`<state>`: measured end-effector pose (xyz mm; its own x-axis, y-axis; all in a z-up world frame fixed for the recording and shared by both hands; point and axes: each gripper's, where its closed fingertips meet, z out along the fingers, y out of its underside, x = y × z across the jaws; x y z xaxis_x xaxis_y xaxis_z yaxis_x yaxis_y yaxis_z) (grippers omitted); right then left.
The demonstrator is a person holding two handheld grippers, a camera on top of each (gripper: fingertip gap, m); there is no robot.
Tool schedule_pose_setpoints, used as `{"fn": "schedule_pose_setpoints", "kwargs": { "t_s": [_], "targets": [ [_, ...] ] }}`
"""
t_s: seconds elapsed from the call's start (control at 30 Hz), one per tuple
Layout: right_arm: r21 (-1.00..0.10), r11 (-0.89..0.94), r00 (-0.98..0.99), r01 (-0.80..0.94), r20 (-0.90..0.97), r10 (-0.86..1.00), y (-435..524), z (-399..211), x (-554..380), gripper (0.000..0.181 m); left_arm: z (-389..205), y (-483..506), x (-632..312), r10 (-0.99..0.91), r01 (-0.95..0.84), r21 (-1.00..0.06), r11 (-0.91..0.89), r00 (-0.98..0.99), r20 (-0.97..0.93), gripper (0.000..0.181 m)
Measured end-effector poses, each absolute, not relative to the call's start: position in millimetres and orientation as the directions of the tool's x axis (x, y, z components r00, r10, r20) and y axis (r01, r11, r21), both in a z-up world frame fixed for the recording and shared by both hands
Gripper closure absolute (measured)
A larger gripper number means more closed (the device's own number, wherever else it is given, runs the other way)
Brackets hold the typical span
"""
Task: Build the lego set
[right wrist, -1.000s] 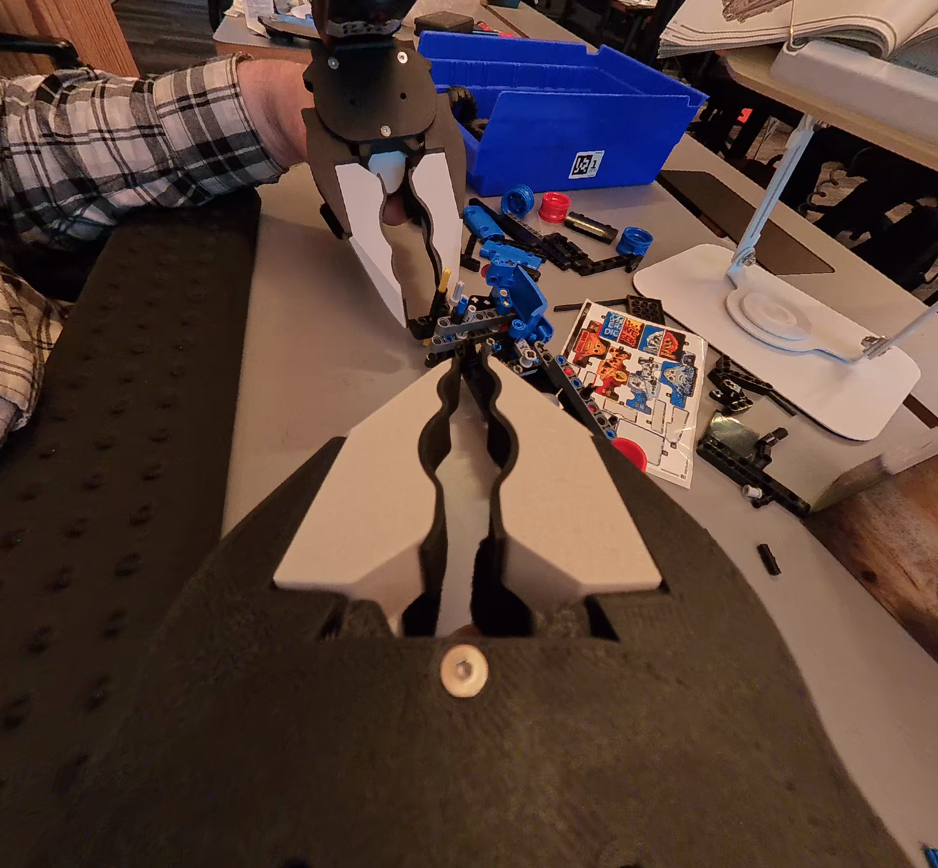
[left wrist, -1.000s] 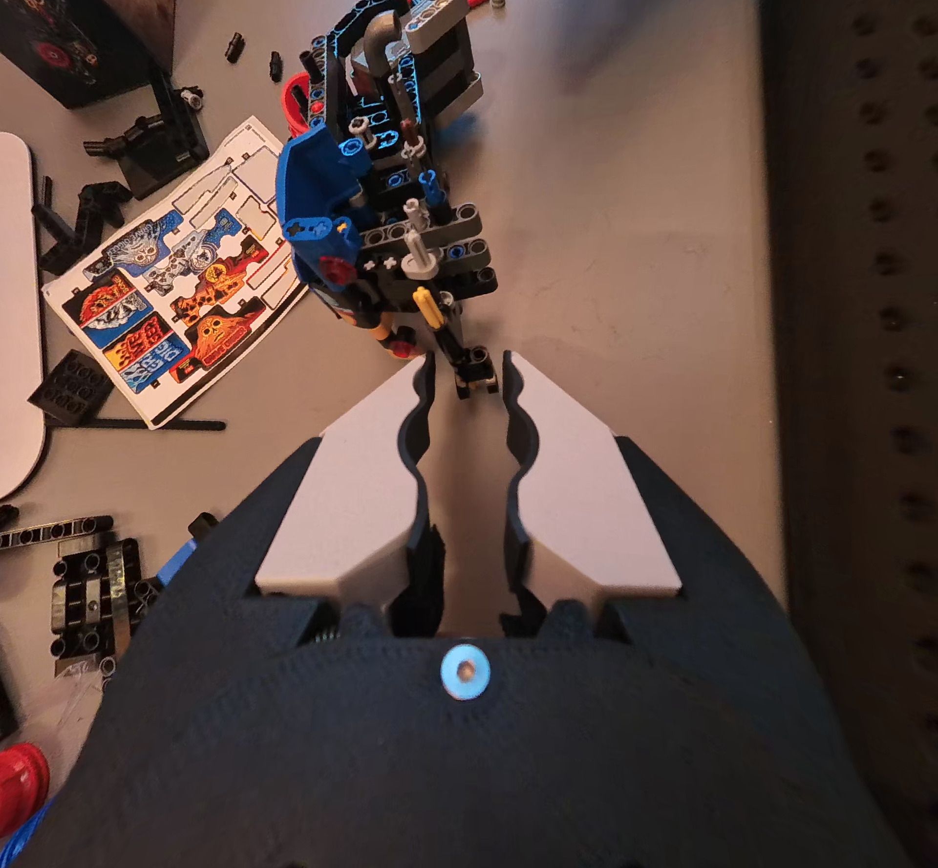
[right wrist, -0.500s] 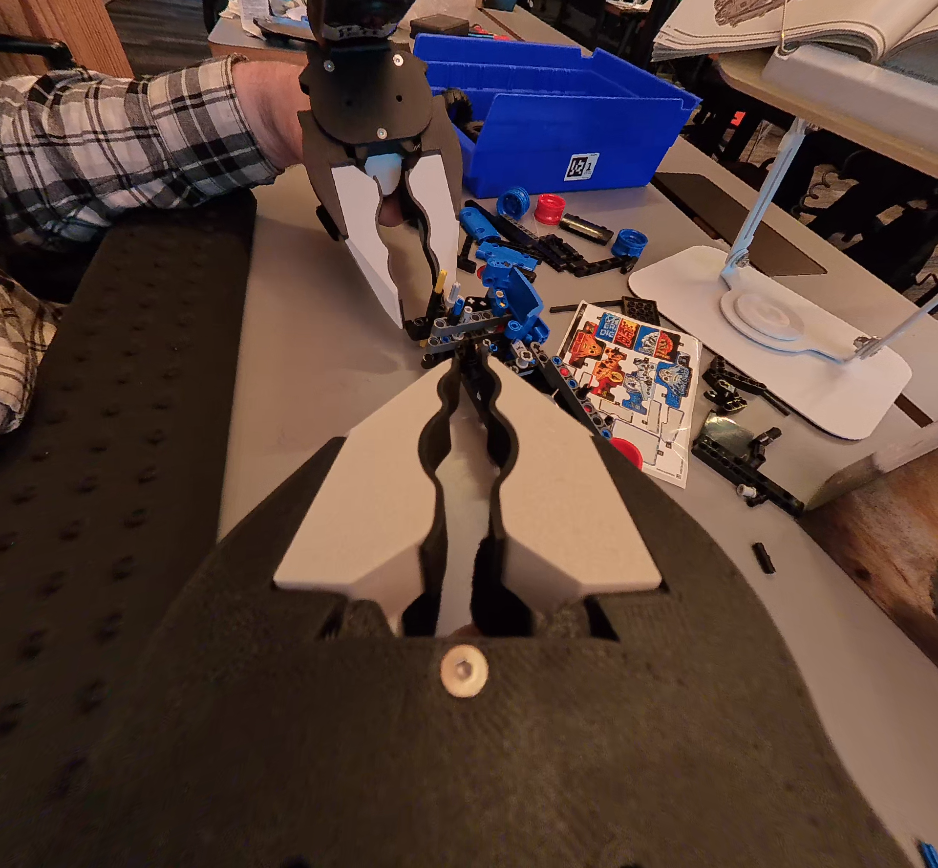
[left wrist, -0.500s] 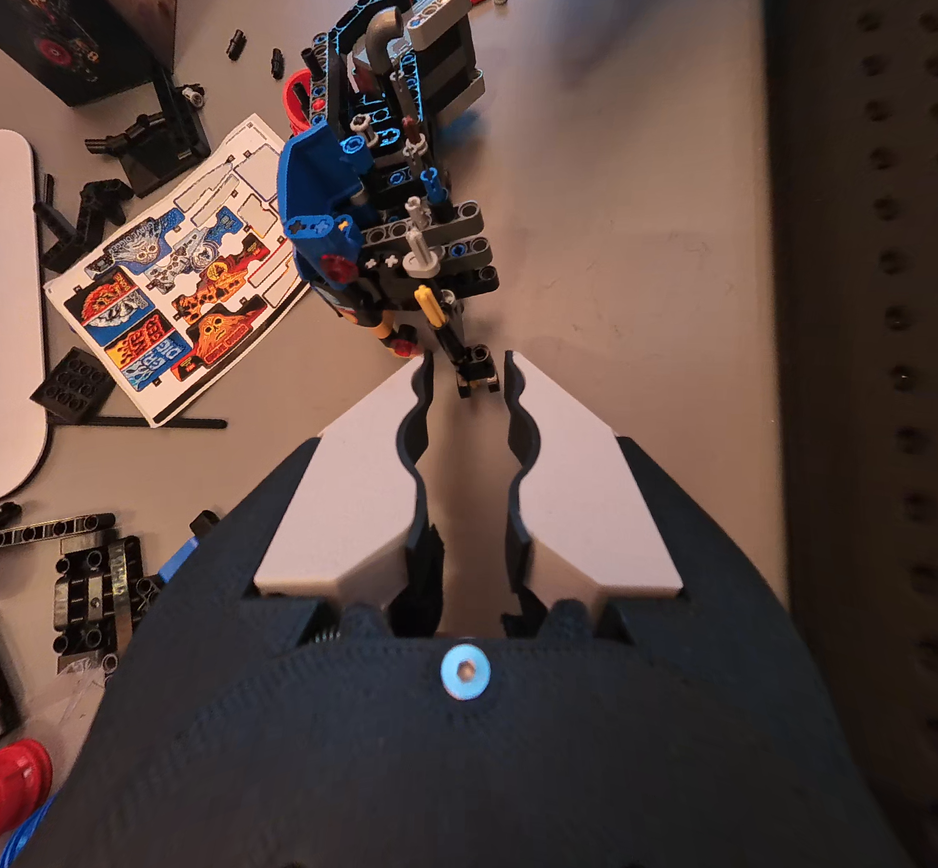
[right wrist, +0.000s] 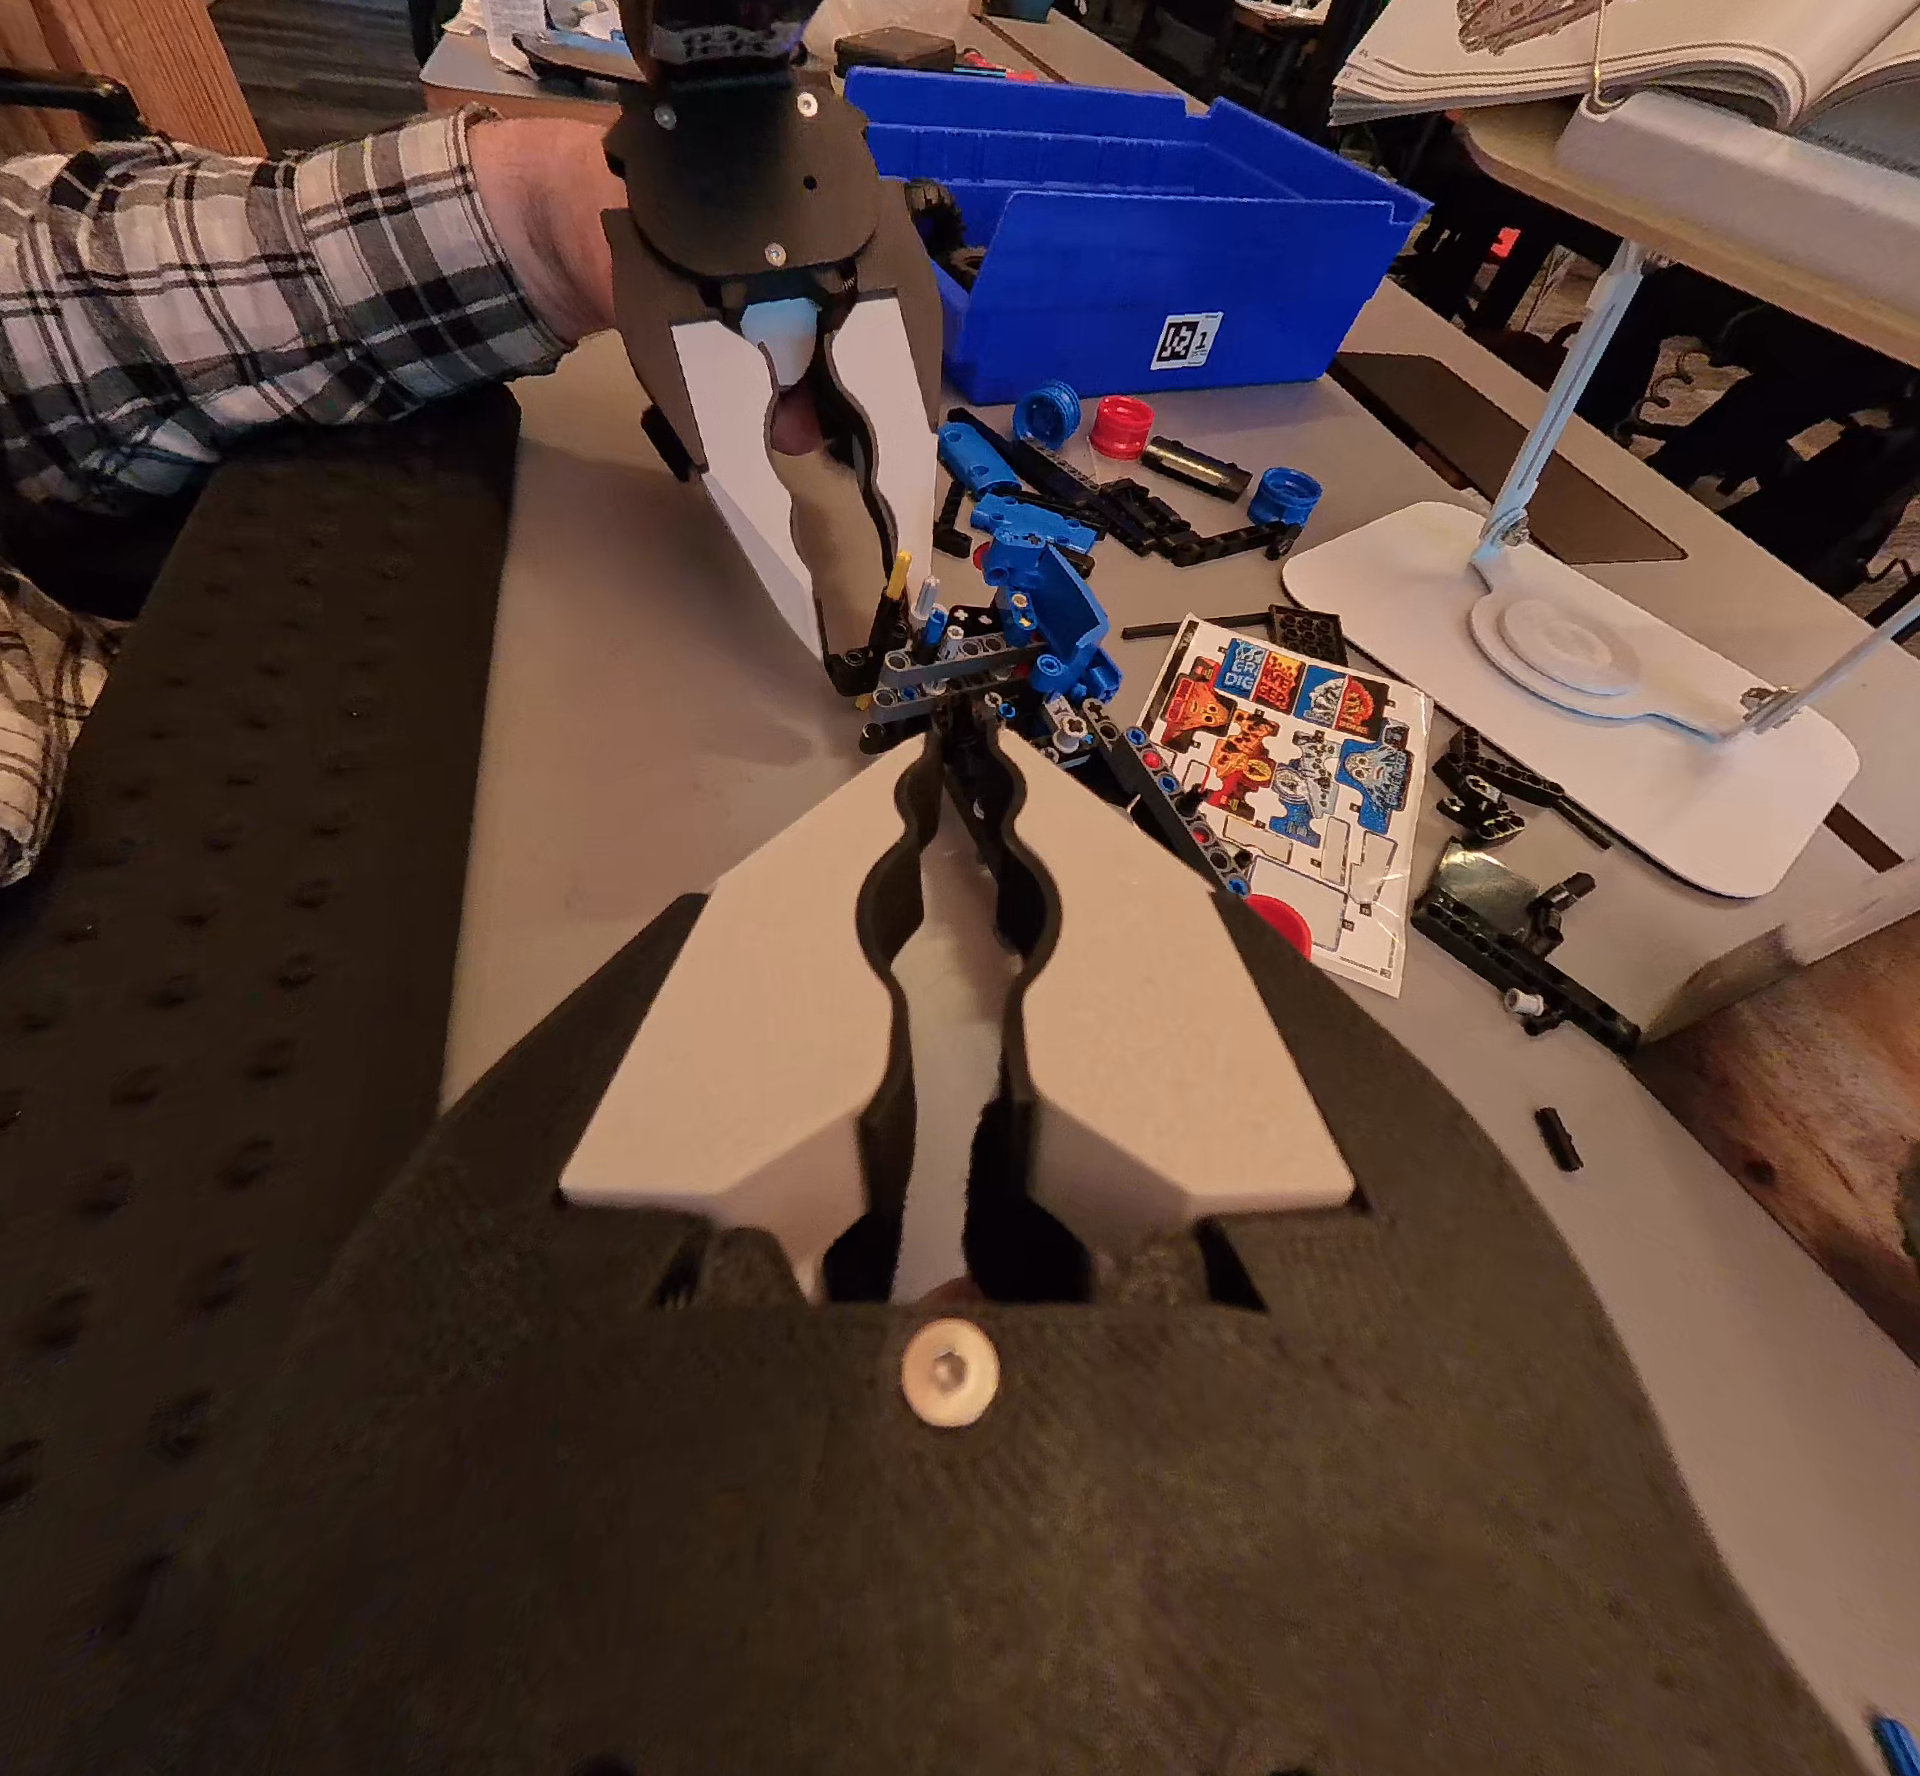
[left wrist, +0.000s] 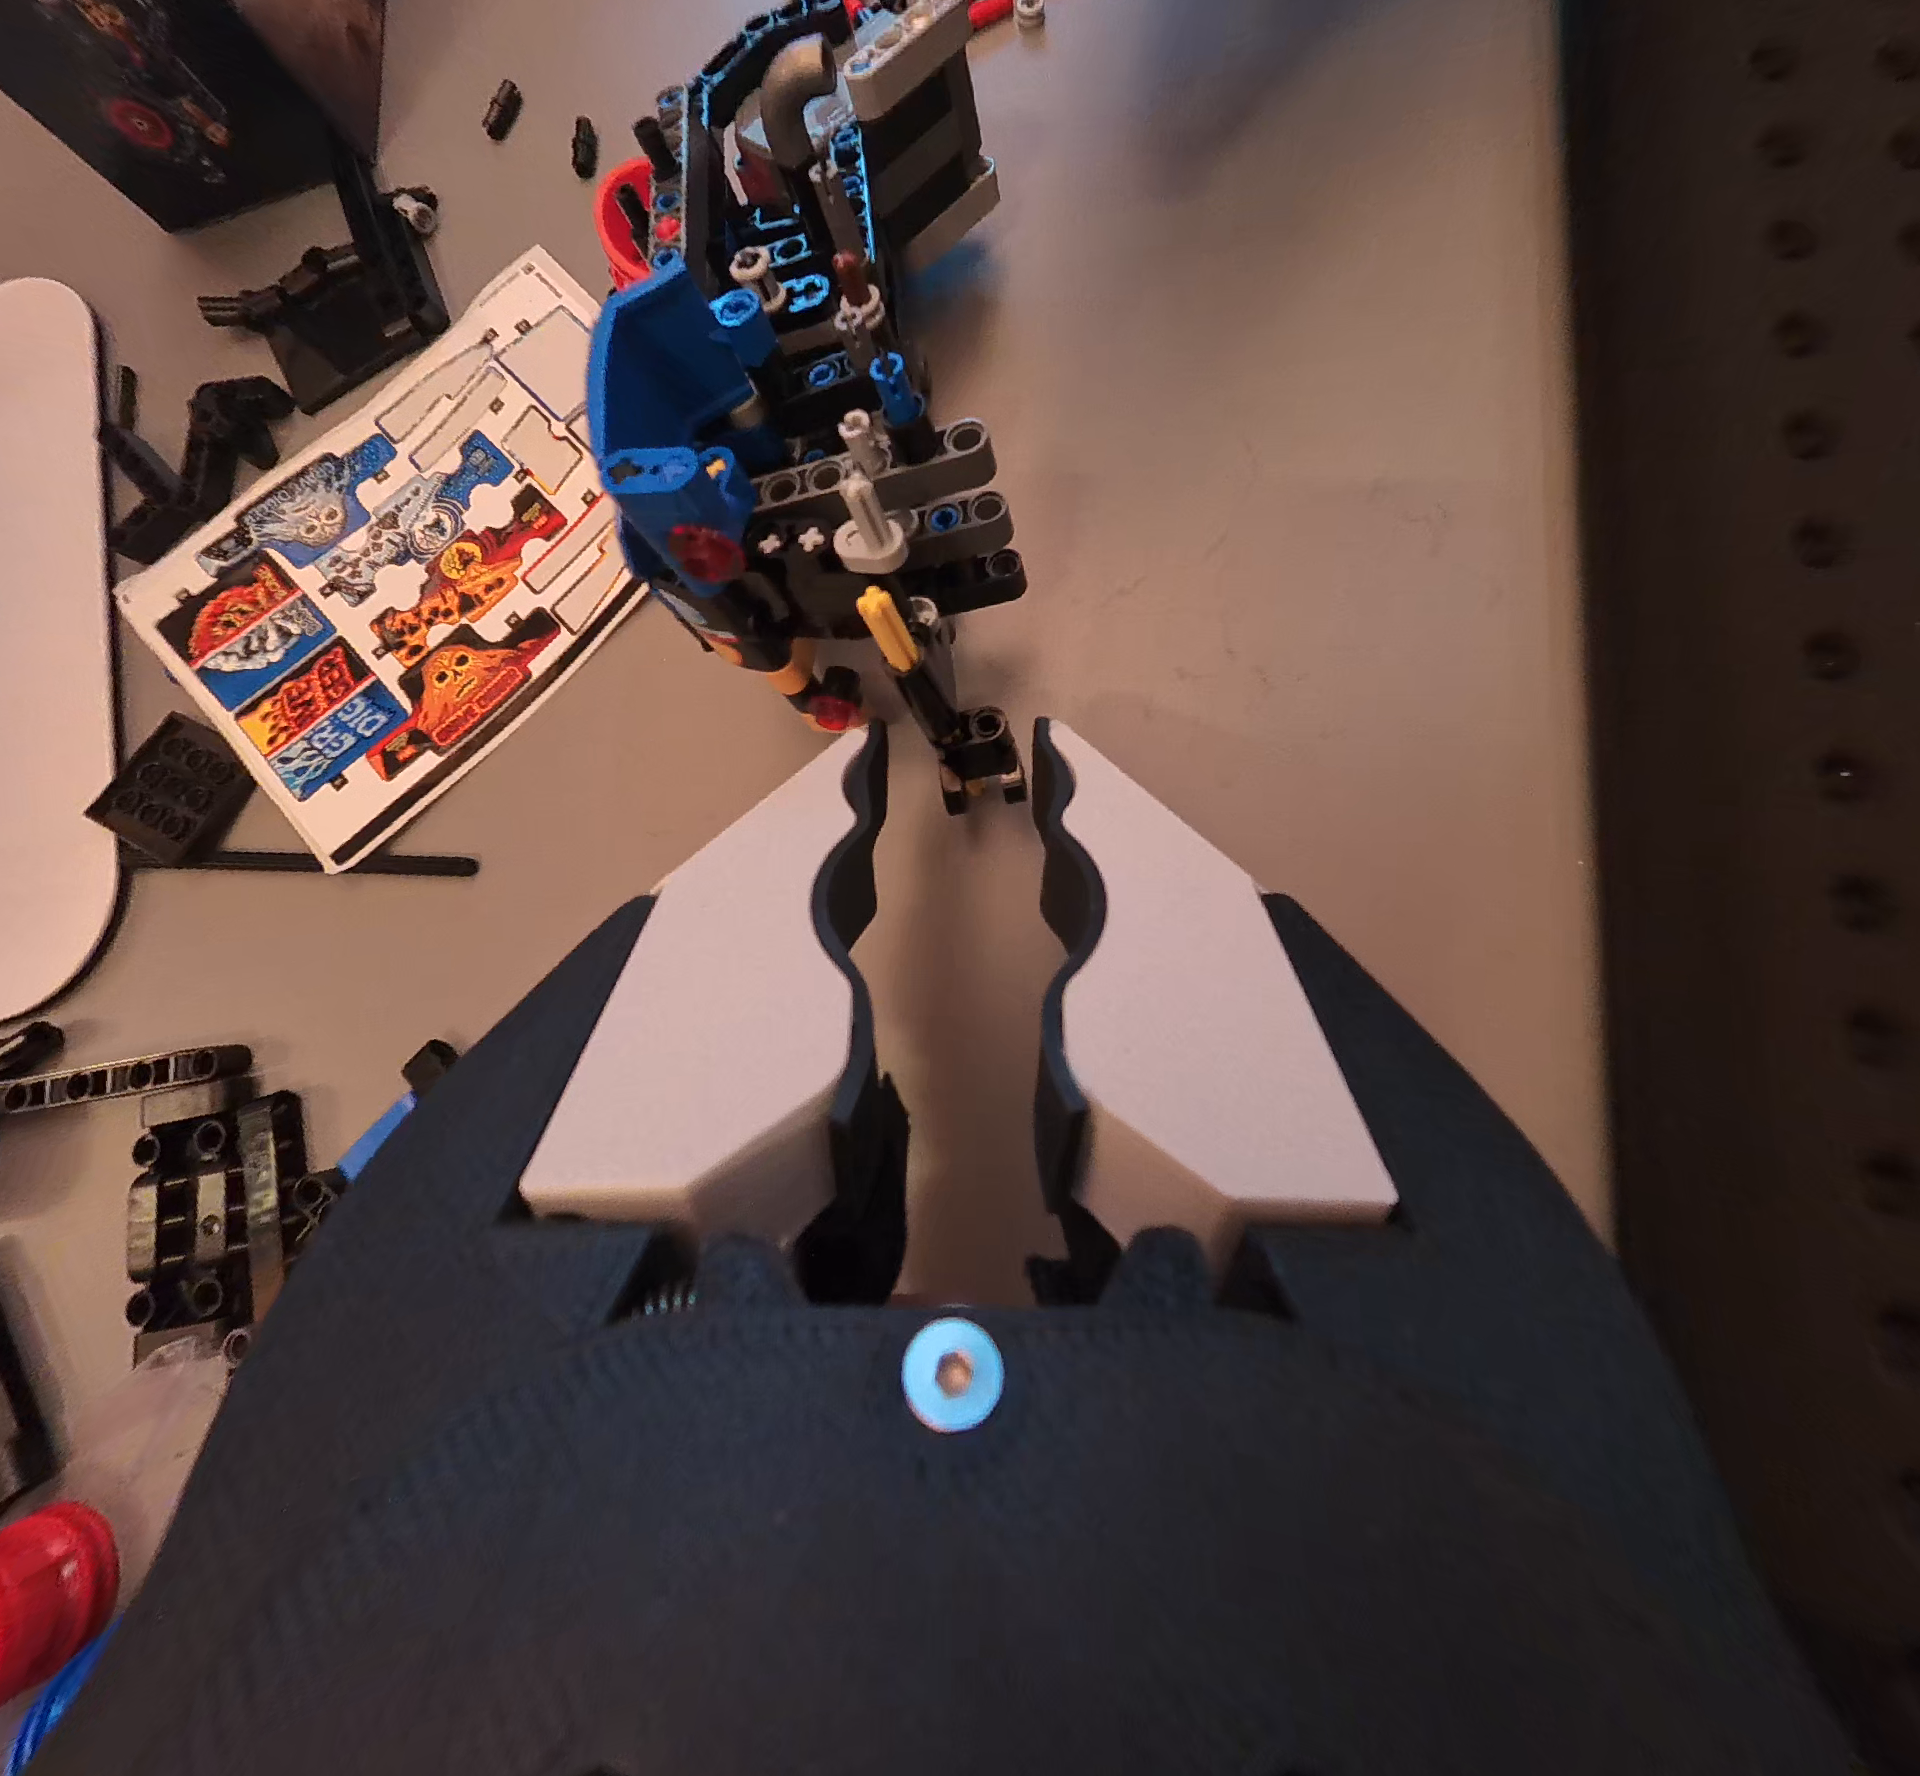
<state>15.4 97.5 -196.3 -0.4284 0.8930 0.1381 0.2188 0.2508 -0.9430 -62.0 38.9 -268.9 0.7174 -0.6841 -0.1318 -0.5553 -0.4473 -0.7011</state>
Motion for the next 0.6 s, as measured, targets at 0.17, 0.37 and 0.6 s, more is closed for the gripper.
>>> {"fn": "schedule_pose_setpoints", "kwargs": {
  "t_s": [0.17, 0.37, 0.6],
  "targets": [
    [-0.944, 0.258, -0.426, 0.205, 0.151, 0.892, 97.1, -194.4, 15.1, 0.176, -256.3, 39.7, -63.1, -0.673, -0.532, -0.737, -0.418, 0.726, -0.142, 0.156],
    [-0.933, 0.296, -0.421, 0.205, 0.189, 0.887, 96.5, -197.3, 14.2, 0.176, -252.2, 40.7, -63.9, -0.668, -0.53, -0.746, -0.403, 0.728, -0.155, 0.156],
    [-0.931, 0.304, -0.423, 0.202, 0.197, 0.885, 95.8, -197.6, 14.3, 0.176, -250.6, 41.2, -64.6, -0.665, -0.528, -0.75, -0.399, 0.73, -0.16, 0.156]
  ]
}}
